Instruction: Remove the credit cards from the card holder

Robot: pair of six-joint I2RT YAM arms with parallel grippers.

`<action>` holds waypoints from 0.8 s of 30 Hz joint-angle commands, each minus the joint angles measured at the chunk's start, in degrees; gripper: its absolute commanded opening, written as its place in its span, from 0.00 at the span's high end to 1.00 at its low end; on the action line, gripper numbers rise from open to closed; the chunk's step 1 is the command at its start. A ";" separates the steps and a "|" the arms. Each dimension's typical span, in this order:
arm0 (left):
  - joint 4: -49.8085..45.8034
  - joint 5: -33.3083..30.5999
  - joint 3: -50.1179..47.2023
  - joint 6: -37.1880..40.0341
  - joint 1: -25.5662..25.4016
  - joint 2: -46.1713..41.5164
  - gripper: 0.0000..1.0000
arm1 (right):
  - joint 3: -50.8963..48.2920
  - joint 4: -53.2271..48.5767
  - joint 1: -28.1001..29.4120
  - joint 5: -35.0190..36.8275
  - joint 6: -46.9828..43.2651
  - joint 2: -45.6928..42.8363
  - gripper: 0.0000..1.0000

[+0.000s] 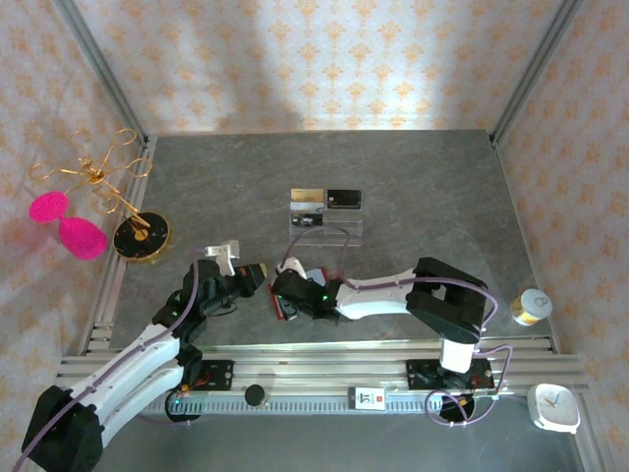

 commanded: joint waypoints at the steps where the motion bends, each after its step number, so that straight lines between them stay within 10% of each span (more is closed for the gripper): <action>1: 4.83 0.97 -1.59 -1.59 -1.52 3.21 1.00 | -1.87 3.84 -1.08 0.71 5.35 -3.99 1.00; 11: 12.83 0.67 0.92 -0.71 -7.08 18.59 1.00 | -4.80 6.97 -2.22 0.28 8.15 -7.99 0.99; 17: 15.05 3.09 5.28 0.21 -9.79 28.24 1.00 | -9.54 6.87 -2.22 6.73 10.67 -15.97 0.60; 24: 14.82 3.44 10.68 1.51 -13.97 35.41 0.99 | -14.93 2.34 -2.41 13.26 13.16 -25.12 0.59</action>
